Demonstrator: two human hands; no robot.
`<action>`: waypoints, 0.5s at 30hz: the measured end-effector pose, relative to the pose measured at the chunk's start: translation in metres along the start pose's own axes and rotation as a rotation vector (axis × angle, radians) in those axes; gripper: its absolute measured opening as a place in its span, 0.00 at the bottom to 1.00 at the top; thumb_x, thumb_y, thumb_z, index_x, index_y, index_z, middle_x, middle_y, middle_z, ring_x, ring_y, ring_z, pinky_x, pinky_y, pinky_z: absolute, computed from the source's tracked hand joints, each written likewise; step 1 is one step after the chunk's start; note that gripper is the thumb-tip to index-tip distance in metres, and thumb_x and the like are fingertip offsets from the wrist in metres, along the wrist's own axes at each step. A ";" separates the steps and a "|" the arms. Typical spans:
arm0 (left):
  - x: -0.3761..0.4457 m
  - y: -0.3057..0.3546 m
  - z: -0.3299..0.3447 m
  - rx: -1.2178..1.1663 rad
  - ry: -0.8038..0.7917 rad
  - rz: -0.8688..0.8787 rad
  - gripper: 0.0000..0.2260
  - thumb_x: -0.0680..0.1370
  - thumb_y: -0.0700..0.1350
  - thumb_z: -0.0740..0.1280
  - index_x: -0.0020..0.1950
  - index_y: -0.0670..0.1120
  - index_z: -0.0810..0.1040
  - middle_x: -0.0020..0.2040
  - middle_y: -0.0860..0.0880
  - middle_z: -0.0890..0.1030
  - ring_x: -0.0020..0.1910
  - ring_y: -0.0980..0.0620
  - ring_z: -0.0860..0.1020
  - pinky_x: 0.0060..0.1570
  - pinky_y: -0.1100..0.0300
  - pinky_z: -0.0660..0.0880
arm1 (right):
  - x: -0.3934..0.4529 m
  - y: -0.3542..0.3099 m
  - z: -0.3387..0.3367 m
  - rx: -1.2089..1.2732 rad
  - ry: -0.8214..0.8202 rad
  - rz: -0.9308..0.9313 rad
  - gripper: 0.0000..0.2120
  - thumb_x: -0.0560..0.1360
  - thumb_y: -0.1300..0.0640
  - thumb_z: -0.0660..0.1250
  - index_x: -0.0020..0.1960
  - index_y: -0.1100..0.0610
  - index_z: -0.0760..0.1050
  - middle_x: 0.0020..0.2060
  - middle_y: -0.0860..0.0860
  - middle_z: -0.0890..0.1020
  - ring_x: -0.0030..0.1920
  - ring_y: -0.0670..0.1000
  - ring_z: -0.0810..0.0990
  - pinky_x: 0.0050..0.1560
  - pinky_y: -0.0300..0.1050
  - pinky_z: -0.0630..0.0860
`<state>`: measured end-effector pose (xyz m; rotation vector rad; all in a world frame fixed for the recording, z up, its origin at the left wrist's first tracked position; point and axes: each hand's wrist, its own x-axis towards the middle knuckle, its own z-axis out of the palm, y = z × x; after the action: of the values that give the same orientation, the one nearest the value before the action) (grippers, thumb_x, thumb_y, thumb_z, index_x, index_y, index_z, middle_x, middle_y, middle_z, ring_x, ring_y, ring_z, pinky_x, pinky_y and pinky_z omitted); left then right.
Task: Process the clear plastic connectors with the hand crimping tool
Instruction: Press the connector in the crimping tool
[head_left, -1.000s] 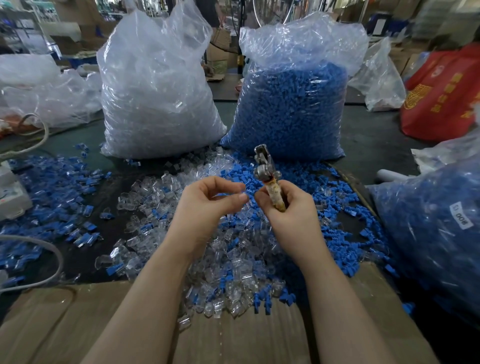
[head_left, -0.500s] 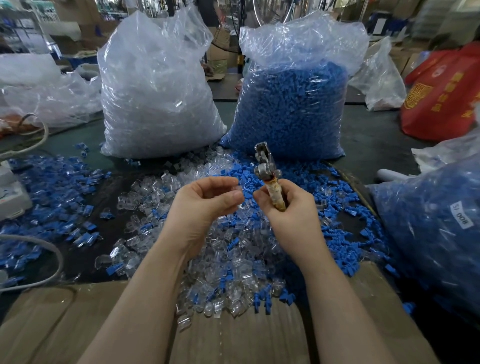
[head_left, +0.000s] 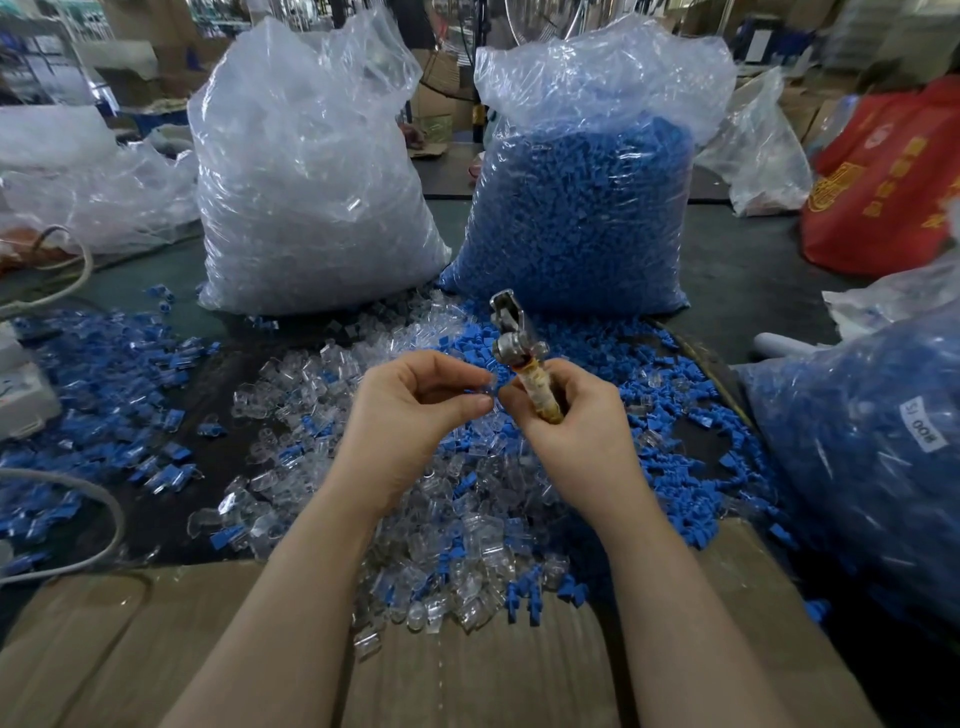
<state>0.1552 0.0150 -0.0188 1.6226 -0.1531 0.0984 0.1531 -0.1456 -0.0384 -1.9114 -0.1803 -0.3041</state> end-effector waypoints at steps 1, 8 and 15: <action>0.000 0.001 0.001 0.011 0.002 0.002 0.08 0.69 0.32 0.75 0.45 0.42 0.83 0.44 0.50 0.87 0.44 0.55 0.85 0.44 0.68 0.78 | 0.000 0.000 0.000 -0.008 -0.002 -0.001 0.08 0.76 0.51 0.71 0.40 0.51 0.75 0.27 0.41 0.74 0.28 0.43 0.68 0.29 0.37 0.66; -0.002 0.001 0.005 0.009 0.056 -0.023 0.09 0.71 0.33 0.75 0.45 0.46 0.84 0.42 0.51 0.86 0.41 0.58 0.84 0.43 0.68 0.78 | -0.001 0.000 0.000 0.046 -0.010 0.004 0.05 0.76 0.54 0.71 0.43 0.53 0.78 0.28 0.46 0.74 0.28 0.43 0.68 0.30 0.39 0.67; -0.002 0.000 0.004 -0.079 0.040 -0.066 0.09 0.70 0.36 0.76 0.48 0.46 0.85 0.44 0.48 0.86 0.42 0.56 0.84 0.43 0.66 0.78 | -0.002 -0.004 0.000 0.071 0.043 0.012 0.05 0.76 0.55 0.72 0.43 0.55 0.78 0.33 0.54 0.78 0.30 0.45 0.70 0.32 0.47 0.71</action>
<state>0.1527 0.0106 -0.0192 1.5443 -0.0713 0.0727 0.1504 -0.1441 -0.0349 -1.8331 -0.1487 -0.3266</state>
